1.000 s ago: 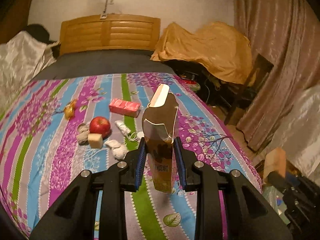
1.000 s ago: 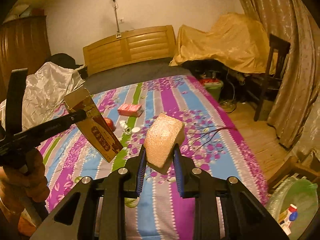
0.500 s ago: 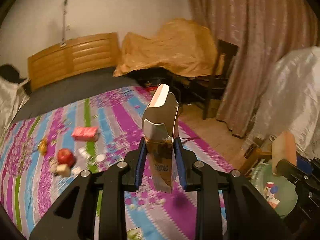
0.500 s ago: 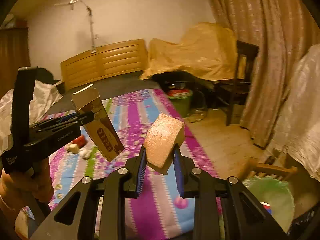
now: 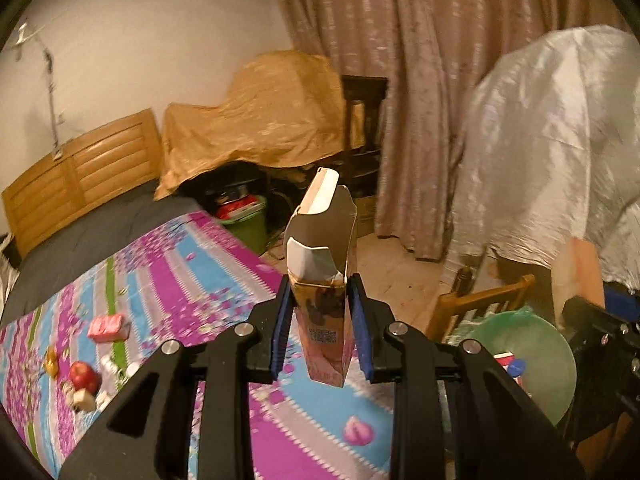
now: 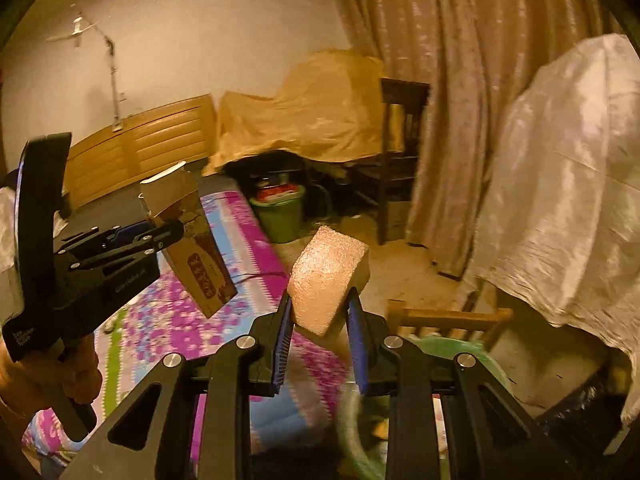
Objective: Collect trash
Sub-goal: 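Carry the juice carton and sponge over the green bin, then open both grippers to drop carton and sponge into the bin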
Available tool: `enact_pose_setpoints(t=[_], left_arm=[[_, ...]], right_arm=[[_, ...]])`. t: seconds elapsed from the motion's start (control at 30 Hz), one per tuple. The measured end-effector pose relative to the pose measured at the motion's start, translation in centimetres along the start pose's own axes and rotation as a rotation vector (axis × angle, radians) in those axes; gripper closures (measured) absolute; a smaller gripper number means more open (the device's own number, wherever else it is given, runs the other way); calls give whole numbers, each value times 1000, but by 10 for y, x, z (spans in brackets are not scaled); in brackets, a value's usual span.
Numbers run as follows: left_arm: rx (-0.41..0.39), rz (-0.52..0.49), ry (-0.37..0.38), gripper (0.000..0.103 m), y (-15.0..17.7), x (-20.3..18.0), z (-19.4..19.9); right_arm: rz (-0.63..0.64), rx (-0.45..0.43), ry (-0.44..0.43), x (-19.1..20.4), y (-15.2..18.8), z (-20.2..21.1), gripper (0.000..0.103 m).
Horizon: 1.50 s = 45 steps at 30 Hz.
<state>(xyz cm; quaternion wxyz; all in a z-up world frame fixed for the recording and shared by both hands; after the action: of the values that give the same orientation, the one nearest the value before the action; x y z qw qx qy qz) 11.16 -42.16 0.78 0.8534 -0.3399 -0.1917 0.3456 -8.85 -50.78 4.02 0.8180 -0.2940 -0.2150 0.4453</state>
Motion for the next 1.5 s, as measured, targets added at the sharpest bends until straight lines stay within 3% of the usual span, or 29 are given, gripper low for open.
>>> enact_pose_setpoints(t=[0.23,0.53,0.97,1.27,1.33,1.4,1.43,1.5], left_arm=[[-5,-106,51,76,-8,-63,-9],[18,-218,114,76,-9,-128,-32],[104,-331,214,76,12,-184,-68],[184,-385,407,76,28,-198,-84],[192,-368,466,71,27,-200,-86],[232,-345,546,61,27,-202,-91],[255,-332,555,49,27,-203,-96],[239,-326,526,48,27,-202,-99]], right_arm=[[-109,6,90,-79,16,7,76],[-215,54,226,-152,41,-8,76],[-272,143,230,-179,79,-32,76],[-228,203,185,-171,86,-54,76],[-217,202,191,-170,84,-59,74],[-228,209,179,-172,82,-64,61],[-234,205,181,-174,82,-65,58],[-241,204,176,-179,81,-68,57]])
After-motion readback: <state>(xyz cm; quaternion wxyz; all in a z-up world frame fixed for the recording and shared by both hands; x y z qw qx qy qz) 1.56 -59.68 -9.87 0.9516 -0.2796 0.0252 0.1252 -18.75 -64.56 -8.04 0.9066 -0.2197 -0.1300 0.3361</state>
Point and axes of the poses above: each gripper's, at about its wrist camera, not at the fingertips, and z roughly against the way its jaws point, x to its left, y to its underside, the point moved 5 cm from there along -z, roughly the way its jaws point, and after that the axes turned 14 degrees about x, right-handed, at the moved point
